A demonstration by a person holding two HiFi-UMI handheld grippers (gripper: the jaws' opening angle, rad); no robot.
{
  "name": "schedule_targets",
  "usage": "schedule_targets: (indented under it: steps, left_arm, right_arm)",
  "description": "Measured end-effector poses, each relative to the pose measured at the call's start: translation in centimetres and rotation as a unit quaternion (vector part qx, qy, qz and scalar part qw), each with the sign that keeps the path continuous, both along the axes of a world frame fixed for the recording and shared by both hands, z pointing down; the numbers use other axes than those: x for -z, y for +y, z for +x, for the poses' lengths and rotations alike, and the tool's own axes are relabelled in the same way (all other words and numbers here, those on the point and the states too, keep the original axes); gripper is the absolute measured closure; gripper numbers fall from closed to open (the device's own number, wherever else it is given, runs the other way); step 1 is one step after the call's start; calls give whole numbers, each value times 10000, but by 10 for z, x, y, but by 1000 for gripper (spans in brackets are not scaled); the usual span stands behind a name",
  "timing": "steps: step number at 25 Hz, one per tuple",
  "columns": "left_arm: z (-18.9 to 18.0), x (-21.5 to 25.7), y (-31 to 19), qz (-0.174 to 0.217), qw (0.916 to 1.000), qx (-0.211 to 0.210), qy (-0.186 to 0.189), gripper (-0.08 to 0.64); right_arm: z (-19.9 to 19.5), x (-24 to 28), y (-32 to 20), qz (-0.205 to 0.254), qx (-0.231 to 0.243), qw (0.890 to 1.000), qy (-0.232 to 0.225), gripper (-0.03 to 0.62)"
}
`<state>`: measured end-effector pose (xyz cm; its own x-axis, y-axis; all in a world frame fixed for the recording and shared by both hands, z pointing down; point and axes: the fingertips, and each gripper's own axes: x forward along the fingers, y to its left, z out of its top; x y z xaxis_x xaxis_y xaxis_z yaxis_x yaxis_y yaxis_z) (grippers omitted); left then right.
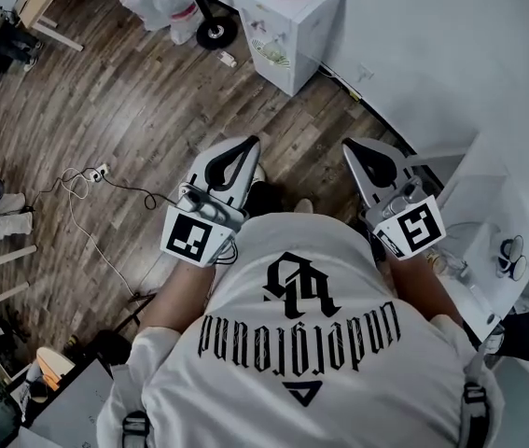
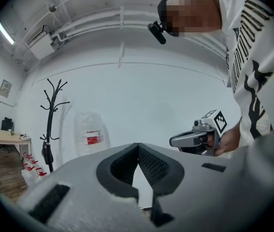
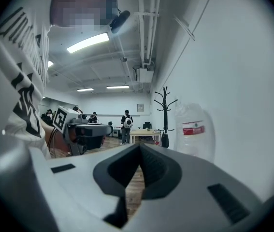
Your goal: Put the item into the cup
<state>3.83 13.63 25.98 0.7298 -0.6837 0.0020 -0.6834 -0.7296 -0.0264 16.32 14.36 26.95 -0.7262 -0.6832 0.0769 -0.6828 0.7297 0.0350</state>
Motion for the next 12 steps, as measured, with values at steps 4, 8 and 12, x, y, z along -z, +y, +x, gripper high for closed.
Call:
schedule_targets:
  steps: [4, 8, 12]
  left_arm:
    - [11, -8, 23, -85, 9999, 62, -67, 552]
    - [14, -14, 39, -153, 9997, 154, -128, 552]
    - [10, -19, 45, -192, 9993, 264, -173, 552]
  right_arm:
    - [12, -6, 26, -18, 90, 10000, 25, 588]
    - [17, -12, 43, -39, 198, 9998, 7, 588]
    - [14, -11, 52, 20, 285, 9996, -15, 588]
